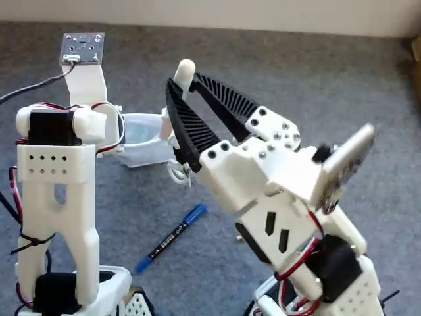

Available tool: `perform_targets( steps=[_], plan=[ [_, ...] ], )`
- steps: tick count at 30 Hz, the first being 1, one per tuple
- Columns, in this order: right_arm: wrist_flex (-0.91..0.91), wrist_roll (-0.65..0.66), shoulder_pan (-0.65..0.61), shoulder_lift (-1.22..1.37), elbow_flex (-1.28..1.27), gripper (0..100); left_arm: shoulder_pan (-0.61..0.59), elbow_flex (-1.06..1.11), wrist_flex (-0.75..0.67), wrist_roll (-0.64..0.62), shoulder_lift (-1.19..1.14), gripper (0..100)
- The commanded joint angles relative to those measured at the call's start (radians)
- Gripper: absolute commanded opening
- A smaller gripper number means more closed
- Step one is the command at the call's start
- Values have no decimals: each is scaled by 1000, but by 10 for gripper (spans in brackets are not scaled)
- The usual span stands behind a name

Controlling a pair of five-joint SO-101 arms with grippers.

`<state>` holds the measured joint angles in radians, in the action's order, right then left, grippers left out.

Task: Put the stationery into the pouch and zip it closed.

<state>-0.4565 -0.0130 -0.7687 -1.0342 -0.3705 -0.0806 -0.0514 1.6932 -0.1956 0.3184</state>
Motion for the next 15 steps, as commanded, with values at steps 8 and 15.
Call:
perform_targets(
  steps=[8, 15],
  plan=[
    [286, 20, -13, -35, -127, 5, -18, 12, 9, -8, -16, 6],
    [355, 20, -15, -35, -197, 5, -18, 12, 9, -8, -16, 6]
  ],
)
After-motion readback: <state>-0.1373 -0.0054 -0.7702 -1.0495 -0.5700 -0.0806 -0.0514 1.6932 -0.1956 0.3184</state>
